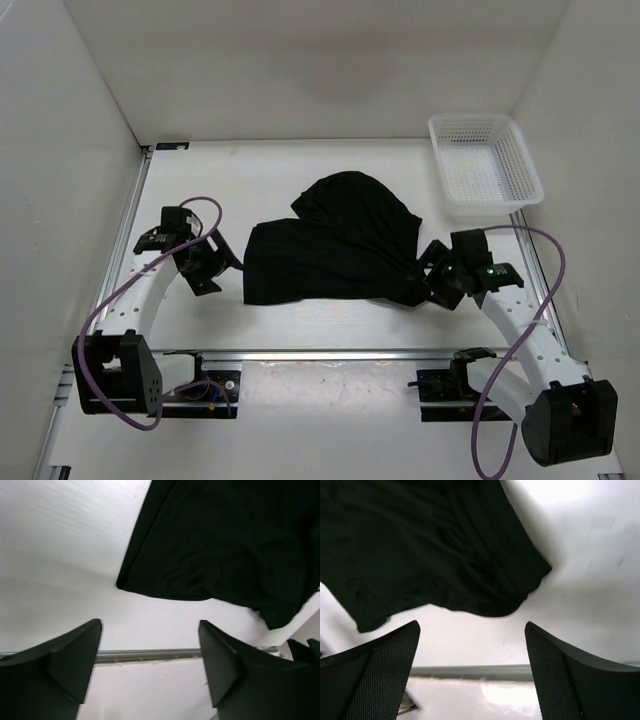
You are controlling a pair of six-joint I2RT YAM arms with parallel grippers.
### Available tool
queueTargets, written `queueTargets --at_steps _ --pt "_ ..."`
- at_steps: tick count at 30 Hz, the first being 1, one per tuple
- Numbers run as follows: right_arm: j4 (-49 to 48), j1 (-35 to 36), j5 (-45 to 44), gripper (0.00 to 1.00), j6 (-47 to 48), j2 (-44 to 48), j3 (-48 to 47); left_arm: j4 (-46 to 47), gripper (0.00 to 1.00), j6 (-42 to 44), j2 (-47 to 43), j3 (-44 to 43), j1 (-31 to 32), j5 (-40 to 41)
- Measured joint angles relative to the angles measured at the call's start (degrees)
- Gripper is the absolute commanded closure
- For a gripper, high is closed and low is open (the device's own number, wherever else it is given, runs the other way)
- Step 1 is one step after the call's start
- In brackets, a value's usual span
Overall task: Fold and stack the shorts
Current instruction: Flatten the shorts out
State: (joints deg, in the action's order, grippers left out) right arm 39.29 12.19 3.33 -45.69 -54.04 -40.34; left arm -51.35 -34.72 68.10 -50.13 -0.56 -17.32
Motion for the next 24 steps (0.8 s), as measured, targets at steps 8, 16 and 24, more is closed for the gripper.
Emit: queueTargets --at_steps 8,16,24 --pt "-3.34 -3.21 9.11 0.07 -11.43 1.97 12.81 3.23 0.04 -2.82 8.59 3.61 5.90 -0.48" --pt "-11.32 -7.39 11.45 0.23 -14.71 -0.85 14.64 8.17 0.14 -6.29 14.86 7.63 7.72 -1.73" --pt "-16.83 -8.44 10.38 0.80 -13.99 -9.55 14.64 10.29 0.54 -7.78 22.56 4.37 8.41 -2.36"
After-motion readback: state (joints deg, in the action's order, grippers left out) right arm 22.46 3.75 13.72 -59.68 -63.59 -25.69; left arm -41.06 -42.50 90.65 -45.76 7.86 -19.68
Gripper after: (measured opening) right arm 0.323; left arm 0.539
